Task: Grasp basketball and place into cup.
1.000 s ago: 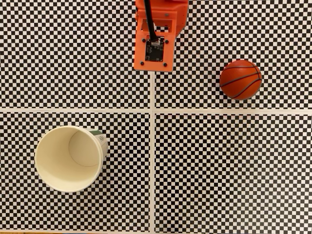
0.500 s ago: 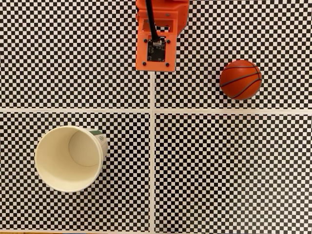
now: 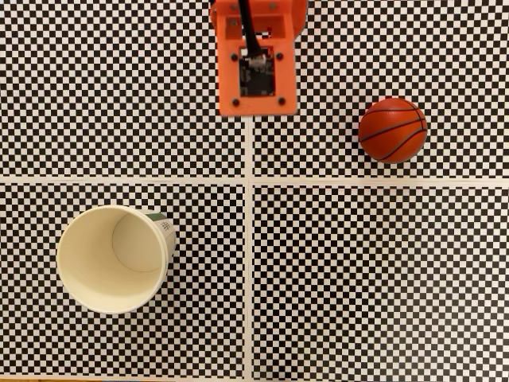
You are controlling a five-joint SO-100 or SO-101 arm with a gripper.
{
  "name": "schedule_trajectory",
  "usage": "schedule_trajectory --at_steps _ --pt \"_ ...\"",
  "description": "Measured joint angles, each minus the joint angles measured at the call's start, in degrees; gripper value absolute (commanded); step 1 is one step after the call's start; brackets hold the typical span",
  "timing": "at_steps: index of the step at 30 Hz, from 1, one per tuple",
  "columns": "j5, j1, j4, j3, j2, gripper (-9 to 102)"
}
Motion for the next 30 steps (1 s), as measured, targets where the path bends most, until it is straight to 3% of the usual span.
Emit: schedule_trajectory --at_steps 4,12,18,26,30 --pt "3.25 -4.92 6.06 -16.26 -14.77 12" --pt "7.12 -13.71 20.92 -46.49 -36.39 13" --pt "8.61 -17.23 22.15 -49.48 -38.41 13" --pt "0.09 -21.09 22.32 -51.5 -42.28 13" --pt "-0.18 -23.55 22.32 -51.86 -44.47 20"
